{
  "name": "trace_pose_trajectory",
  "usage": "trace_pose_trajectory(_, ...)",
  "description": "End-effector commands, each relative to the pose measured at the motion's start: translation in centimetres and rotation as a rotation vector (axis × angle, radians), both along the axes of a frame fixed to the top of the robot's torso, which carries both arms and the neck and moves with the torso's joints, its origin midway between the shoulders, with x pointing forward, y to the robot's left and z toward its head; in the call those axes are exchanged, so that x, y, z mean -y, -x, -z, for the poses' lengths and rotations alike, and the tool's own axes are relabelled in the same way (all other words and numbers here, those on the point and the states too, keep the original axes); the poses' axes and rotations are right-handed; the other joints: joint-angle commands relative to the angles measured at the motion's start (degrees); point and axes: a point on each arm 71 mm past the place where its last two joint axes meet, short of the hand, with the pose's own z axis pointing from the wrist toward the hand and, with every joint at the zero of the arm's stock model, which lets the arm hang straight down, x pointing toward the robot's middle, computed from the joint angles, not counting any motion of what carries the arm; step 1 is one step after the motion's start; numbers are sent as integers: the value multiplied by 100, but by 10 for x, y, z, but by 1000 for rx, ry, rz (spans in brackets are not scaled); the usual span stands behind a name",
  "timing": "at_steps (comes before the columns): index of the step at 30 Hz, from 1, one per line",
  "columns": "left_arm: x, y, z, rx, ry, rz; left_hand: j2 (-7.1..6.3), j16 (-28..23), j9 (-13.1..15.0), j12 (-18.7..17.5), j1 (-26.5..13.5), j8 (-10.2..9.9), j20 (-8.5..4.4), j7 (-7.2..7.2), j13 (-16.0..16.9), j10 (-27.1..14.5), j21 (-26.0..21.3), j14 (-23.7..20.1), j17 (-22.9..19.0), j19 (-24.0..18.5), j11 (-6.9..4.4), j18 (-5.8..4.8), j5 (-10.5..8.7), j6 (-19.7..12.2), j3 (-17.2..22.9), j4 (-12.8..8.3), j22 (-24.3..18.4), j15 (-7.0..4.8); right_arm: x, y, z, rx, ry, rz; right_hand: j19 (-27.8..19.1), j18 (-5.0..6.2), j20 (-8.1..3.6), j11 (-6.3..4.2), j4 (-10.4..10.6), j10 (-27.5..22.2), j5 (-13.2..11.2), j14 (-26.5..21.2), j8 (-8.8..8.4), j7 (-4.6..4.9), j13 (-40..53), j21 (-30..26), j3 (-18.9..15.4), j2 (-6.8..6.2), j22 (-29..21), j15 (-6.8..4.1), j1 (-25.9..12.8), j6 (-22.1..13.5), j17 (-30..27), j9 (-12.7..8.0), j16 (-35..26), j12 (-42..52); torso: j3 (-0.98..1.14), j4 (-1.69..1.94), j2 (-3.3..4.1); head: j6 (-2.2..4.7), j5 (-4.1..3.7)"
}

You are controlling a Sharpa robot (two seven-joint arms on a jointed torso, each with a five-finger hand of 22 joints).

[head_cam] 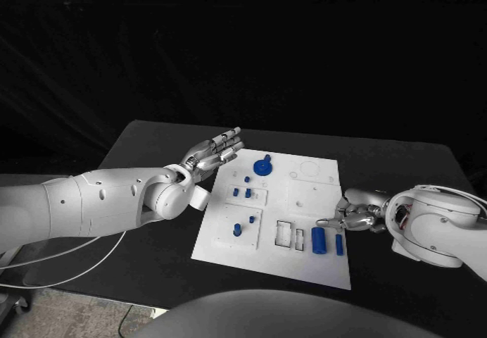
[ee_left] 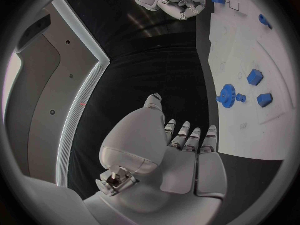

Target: Assemble the parts on the task board

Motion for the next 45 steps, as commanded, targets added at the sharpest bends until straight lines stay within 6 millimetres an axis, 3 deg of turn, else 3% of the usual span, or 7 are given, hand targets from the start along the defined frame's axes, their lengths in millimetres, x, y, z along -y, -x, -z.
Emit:
trace_pose_trajectory(1, 1, 1, -1, 13, 9, 7, 13, -10, 7, 22, 20, 7, 12, 21, 9, -12, 8, -14, -5, 0, 34, 44, 23, 7, 13, -2, 5, -37, 3, 2, 5, 1, 159, -11, -14, -65, -40, -51, -4, 611, 24, 503, 56, -20, 1505, -4, 19, 79, 851, -55, -207, 87, 1037, 96, -17, 21, 0, 2, -2, 1, 13)
trace_pose_trajectory(5, 0, 1, -1, 12, 8, 6, 13, -10, 7, 22, 21, 7, 15, 22, 9, -11, 10, -14, -5, 1, 34, 44, 25, 7, 13, -3, 8, -37, -2, 5, 6, 14, 174, -21, -10, -74, -50, -66, -20, 611, 191, 507, 72, -44, 1505, 60, -78, 147, 862, -69, -266, 153, 1051, 190, -5, 21, -1, -2, 0, 1, 23)
trace_pose_trajectory(24, 0, 0, 0, -4, 10, 8, 17, -8, 4, 20, 24, 3, 30, 28, 9, -12, 13, -10, -3, 6, 42, 44, 28, -8, 15, -3, 17, -30, -13, 8, 9, 49, 135, -22, -10, -85, -87, -108, -46, 611, 15, 515, 107, -88, 1505, 181, -283, 200, 876, -110, 16, 228, 1077, 490, 23, 21, 1, -6, -2, 1, 41)
trace_pose_trajectory(32, 0, 0, 1, -13, 9, 12, 19, -7, 2, 19, 26, 0, 49, 35, 8, -13, 14, -8, -2, 8, 53, 44, 27, -20, 14, -3, 20, -4, -17, 8, 6, 81, 92, -17, 0, -106, -117, -155, -36, 611, 43, 530, 333, -132, 1505, 349, -474, 287, 902, -144, 214, 157, 1153, 1075, 86, 21, 0, -3, 1, 1, 32)
trace_pose_trajectory(35, 0, 0, 2, -18, 9, 15, 20, -6, 3, 21, 26, 0, 56, 38, 8, -13, 15, -6, -1, 9, 59, 45, 27, -20, 13, -3, 21, 6, -19, 9, 5, 88, 83, -19, 6, -116, -141, -179, -32, 611, 52, 539, 634, -172, 1505, 451, -592, 340, 917, -171, 275, 136, 1197, 1608, 122, 21, 0, -3, 1, 1, 31)
trace_pose_trajectory(39, 1, 0, 2, -22, 8, 18, 22, -6, 4, 22, 27, 1, 63, 46, 8, -13, 15, -5, -1, 10, 68, 45, 26, -13, 14, -3, 21, 16, -21, 10, 5, 87, 84, -23, 8, -126, -163, -212, -34, 611, 52, 545, 1457, -206, 1505, 538, -703, 394, 929, -193, 305, 399, 1231, 2470, 149, 21, -1, -1, -3, 1, 30)
trace_pose_trajectory(45, 1, 0, 3, -29, 8, 23, 24, -5, 4, 24, 28, 3, 67, 53, 8, -13, 16, -5, -1, 10, 75, 46, 26, -8, 14, -3, 21, 23, -23, 11, 5, 83, 88, -26, 21, -140, -172, -225, -30, 611, 11, 553, 1828, -222, 1505, 633, -778, 422, 948, -203, 285, 526, 1275, 2865, 181, 21, -1, -5, -3, 1, 37)
